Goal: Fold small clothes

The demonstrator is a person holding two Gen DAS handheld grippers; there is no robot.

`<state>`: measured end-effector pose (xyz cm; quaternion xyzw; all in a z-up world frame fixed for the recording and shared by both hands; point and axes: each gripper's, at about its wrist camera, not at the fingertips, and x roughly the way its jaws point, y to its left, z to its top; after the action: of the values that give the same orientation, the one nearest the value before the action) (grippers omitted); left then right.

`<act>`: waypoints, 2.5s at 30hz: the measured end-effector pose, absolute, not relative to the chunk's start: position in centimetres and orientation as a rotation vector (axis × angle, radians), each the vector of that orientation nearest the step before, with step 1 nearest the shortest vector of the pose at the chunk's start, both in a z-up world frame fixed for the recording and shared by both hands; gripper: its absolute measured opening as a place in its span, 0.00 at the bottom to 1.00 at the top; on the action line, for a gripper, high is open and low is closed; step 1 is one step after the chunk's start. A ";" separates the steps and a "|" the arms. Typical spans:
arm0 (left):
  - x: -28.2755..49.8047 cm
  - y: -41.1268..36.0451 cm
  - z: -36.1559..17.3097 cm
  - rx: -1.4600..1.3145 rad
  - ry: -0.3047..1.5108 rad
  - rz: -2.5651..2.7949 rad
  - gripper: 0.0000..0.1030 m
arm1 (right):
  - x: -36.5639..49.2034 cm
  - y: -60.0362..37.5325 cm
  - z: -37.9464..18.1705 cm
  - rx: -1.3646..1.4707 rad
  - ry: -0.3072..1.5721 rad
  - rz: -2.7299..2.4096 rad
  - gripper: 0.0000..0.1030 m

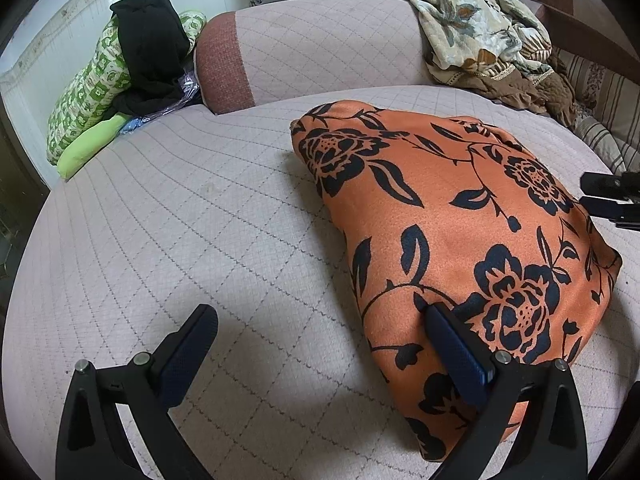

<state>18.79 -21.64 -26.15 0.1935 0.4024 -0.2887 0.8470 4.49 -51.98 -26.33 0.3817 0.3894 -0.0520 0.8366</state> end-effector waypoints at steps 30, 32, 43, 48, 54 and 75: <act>18.8 -21.8 -26.1 0.398 0.853 -0.610 1.00 | 10.8 -49.7 -31.4 0.926 0.900 0.097 0.70; 18.9 -21.7 -26.1 0.401 0.849 -0.610 1.00 | 10.4 -49.7 -31.5 0.918 0.889 0.086 0.66; 18.6 -22.0 -25.9 0.418 0.822 -0.606 1.00 | 9.4 -49.5 -31.6 0.895 0.846 0.070 0.62; 18.6 -22.0 -25.9 0.421 0.816 -0.605 1.00 | 8.9 -49.5 -31.7 0.896 0.830 0.072 0.62; 18.6 -22.1 -25.9 0.420 0.812 -0.605 1.00 | 8.5 -49.5 -31.7 0.893 0.816 0.073 0.62; 20.9 -23.2 -26.9 0.169 0.961 -0.692 1.00 | 7.8 -49.3 -31.7 0.886 0.779 0.083 0.62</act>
<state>20.91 -23.21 -26.85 0.0798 0.4522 -0.3258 0.8265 7.79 -49.30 -31.74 0.4178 0.3670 0.0390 0.8302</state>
